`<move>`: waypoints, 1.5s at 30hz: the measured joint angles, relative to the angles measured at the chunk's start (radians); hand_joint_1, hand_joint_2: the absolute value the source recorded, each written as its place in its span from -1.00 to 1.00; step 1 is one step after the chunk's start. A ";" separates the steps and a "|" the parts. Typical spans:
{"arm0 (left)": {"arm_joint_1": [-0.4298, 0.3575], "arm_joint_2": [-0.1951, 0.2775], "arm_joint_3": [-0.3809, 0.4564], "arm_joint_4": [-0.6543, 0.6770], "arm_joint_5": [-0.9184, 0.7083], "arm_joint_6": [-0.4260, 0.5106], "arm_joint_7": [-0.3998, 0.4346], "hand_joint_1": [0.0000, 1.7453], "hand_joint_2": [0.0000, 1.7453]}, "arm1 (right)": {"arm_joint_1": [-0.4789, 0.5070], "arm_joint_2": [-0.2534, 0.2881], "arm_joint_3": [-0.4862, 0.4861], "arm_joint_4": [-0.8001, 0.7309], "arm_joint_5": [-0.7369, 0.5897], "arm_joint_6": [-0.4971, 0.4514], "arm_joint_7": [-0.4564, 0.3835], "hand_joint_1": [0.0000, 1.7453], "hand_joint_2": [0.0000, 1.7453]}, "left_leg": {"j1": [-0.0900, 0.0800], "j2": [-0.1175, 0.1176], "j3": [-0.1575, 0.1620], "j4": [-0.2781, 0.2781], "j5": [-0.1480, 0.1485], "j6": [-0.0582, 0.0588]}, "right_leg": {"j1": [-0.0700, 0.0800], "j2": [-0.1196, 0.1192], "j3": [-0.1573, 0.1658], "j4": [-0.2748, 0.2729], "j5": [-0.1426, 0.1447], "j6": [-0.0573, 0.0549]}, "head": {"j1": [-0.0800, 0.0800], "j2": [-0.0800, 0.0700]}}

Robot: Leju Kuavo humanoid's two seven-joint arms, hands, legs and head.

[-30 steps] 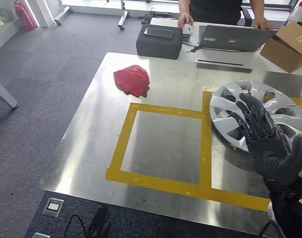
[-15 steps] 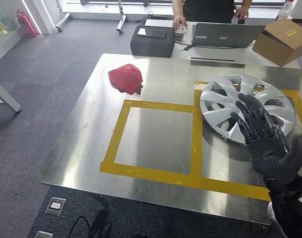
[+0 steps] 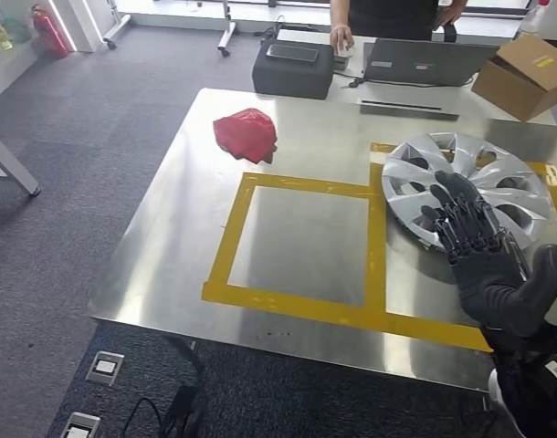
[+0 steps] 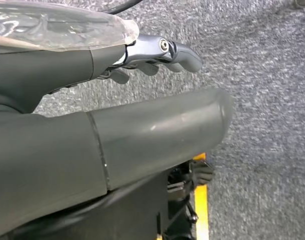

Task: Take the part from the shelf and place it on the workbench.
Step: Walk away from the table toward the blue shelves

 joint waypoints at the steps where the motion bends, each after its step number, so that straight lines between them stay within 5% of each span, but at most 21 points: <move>1: 0.000 0.000 0.000 0.000 0.000 0.000 0.000 -1.00 -1.00 | 0.000 0.000 0.000 0.000 0.000 0.000 0.000 -1.00 -1.00 | 0.002 0.002 -0.006 -0.003 0.007 0.009 | -0.001 0.001 -0.012 0.029 -0.028 0.004 | 0.003 0.000; 4: 0.000 -0.001 0.000 0.000 0.000 0.000 0.000 -1.00 -1.00 | 0.002 0.000 -0.001 0.000 0.000 0.000 0.001 -1.00 -1.00 | -0.001 0.004 -0.034 -0.004 0.029 0.022 | -0.003 0.001 -0.073 0.219 -0.161 0.015 | 0.010 0.000; 6: 0.002 -0.001 0.000 0.000 0.000 0.000 0.000 -1.00 -1.00 | 0.004 0.000 0.000 0.000 0.000 0.000 0.001 -1.00 -1.00 | -0.004 0.004 -0.055 -0.003 0.044 0.022 | -0.002 0.001 -0.077 0.291 -0.184 0.018 | 0.011 0.000; 7: 0.002 -0.001 0.000 0.000 0.000 0.000 0.000 -1.00 -1.00 | 0.005 0.000 0.000 0.000 0.000 0.000 0.001 -1.00 -1.00 | -0.005 0.004 -0.064 -0.001 0.051 0.021 | -0.002 0.001 -0.051 0.269 -0.164 0.016 | 0.011 0.000; 9: 0.002 -0.002 0.000 0.000 0.000 0.000 0.000 -1.00 -1.00 | 0.004 0.000 0.000 0.000 0.000 0.000 0.001 -1.00 -1.00 | -0.006 0.003 -0.078 0.002 0.062 0.016 | -0.001 0.001 0.047 0.129 -0.111 0.008 | 0.011 0.000; 12: 0.001 -0.005 0.000 0.000 0.000 0.000 0.000 -1.00 -1.00 | 0.001 0.000 -0.002 0.000 0.000 0.000 0.000 -1.00 -1.00 | -0.008 0.003 -0.089 0.005 0.081 0.000 | 0.007 0.001 0.139 -0.032 -0.092 -0.006 | 0.009 0.000; 15: 0.002 -0.005 0.000 0.000 0.000 0.000 0.000 -1.00 -1.00 | -0.002 0.000 -0.003 0.000 0.000 0.000 0.000 -1.00 -1.00 | -0.007 0.003 -0.100 0.011 0.086 -0.019 | 0.005 -0.002 0.124 -0.043 -0.072 -0.025 | 0.011 0.000; 17: 0.002 -0.004 0.000 0.000 0.000 0.000 0.000 -1.00 -1.00 | -0.003 0.001 -0.003 0.000 0.000 0.000 0.000 -1.00 -1.00 | -0.005 0.002 -0.132 0.078 0.018 -0.029 | -0.002 -0.007 0.102 -0.048 -0.051 -0.039 | 0.008 0.000; 19: 0.002 -0.004 0.000 0.000 0.000 0.000 0.000 -1.00 -1.00 | -0.001 0.001 -0.002 0.000 0.000 0.000 0.000 -1.00 -1.00 | -0.001 0.002 -0.180 0.213 -0.083 -0.038 | -0.002 -0.008 0.076 -0.047 -0.030 -0.045 | 0.005 0.000; 21: 0.002 -0.004 0.000 0.000 0.000 0.000 0.000 -1.00 -1.00 | 0.004 0.001 -0.001 0.000 0.000 -0.001 0.000 -1.00 -1.00 | 0.002 0.002 -0.195 0.309 -0.110 -0.045 | -0.002 -0.009 0.049 -0.046 -0.009 -0.042 | 0.004 0.000; 23: 0.002 -0.004 0.000 0.000 0.000 0.000 0.001 -1.00 -1.00 | 0.008 0.002 0.000 0.000 0.000 -0.002 0.000 -1.00 -1.00 | 0.004 0.002 -0.138 0.266 -0.060 -0.046 | -0.003 -0.008 0.022 -0.040 0.010 -0.037 | 0.002 0.000; 26: -0.002 -0.003 0.000 0.000 0.000 0.000 0.001 -1.00 -1.00 | 0.008 0.004 -0.001 -0.001 0.001 -0.003 0.000 -1.00 -1.00 | 0.001 0.001 0.014 0.049 -0.024 -0.033 | -0.001 -0.006 -0.007 -0.026 0.029 -0.022 | -0.004 0.000; 29: -0.001 -0.002 0.000 0.000 0.004 0.000 0.001 -1.00 -1.00 | 0.006 0.005 -0.001 -0.002 0.003 -0.004 0.000 -1.00 -1.00 | -0.003 -0.002 0.037 -0.007 -0.027 -0.013 | 0.001 -0.006 -0.014 -0.023 0.047 -0.004 | -0.003 0.000; 30: 0.000 -0.001 0.000 0.000 0.007 0.000 0.001 -1.00 -1.00 | 0.006 0.005 0.000 -0.002 0.003 -0.002 -0.001 -1.00 -1.00 | -0.002 0.000 0.031 -0.008 -0.021 -0.004 | 0.000 -0.005 -0.019 -0.018 0.043 0.002 | -0.002 0.000; 32: 0.002 -0.001 0.000 0.000 0.011 0.001 0.001 -1.00 -1.00 | 0.003 0.005 0.002 -0.001 0.003 0.002 -0.002 -1.00 -1.00 | -0.001 0.004 0.011 -0.011 -0.002 0.014 | -0.003 -0.003 -0.044 0.038 -0.021 0.010 | 0.002 0.000; 34: 0.003 0.000 0.000 0.000 0.013 0.001 0.001 -1.00 -1.00 | -0.004 0.006 0.004 0.001 0.002 0.003 -0.003 -1.00 -1.00 | -0.003 0.005 -0.017 -0.010 0.020 0.024 | -0.004 -0.003 -0.080 0.166 -0.129 0.014 | 0.006 0.000; 36: 0.005 0.001 0.000 0.000 0.015 0.001 0.001 -1.00 -1.00 | -0.009 0.006 0.006 0.003 0.000 0.003 -0.004 -1.00 -1.00 | -0.007 0.005 -0.049 -0.007 0.042 0.025 | -0.004 -0.003 -0.092 0.279 -0.173 0.016 | 0.008 0.000; 38: 0.007 0.002 0.000 0.000 0.015 0.001 0.001 -1.00 -1.00 | -0.011 0.006 0.010 0.007 -0.001 0.003 -0.006 -1.00 -1.00 | -0.010 0.005 -0.081 -0.002 0.063 0.023 | -0.003 -0.003 -0.046 0.272 -0.132 0.012 | 0.008 0.000; 40: 0.008 0.001 0.000 0.000 0.015 0.003 0.001 -1.00 -1.00 | -0.020 0.006 0.016 0.010 -0.003 0.003 -0.009 -1.00 -1.00 | -0.012 0.004 -0.105 0.004 0.081 0.018 | 0.001 -0.003 0.056 0.144 -0.090 0.000 | 0.008 0.000; 42: 0.008 0.001 0.000 0.000 0.015 0.006 0.000 -1.00 -1.00 | -0.032 0.006 0.019 0.012 -0.006 0.003 -0.013 -1.00 -1.00 | -0.014 0.005 -0.118 0.008 0.099 0.008 | 0.008 -0.003 0.145 0.004 -0.100 -0.010 | 0.007 0.000; 45: 0.010 0.002 0.000 0.000 0.015 0.007 0.000 -1.00 -1.00 | -0.039 0.006 0.022 0.013 -0.010 0.003 -0.016 -1.00 -1.00 | -0.012 0.006 -0.126 0.004 0.124 -0.010 | 0.012 -0.005 0.152 -0.050 -0.096 -0.023 | 0.008 0.000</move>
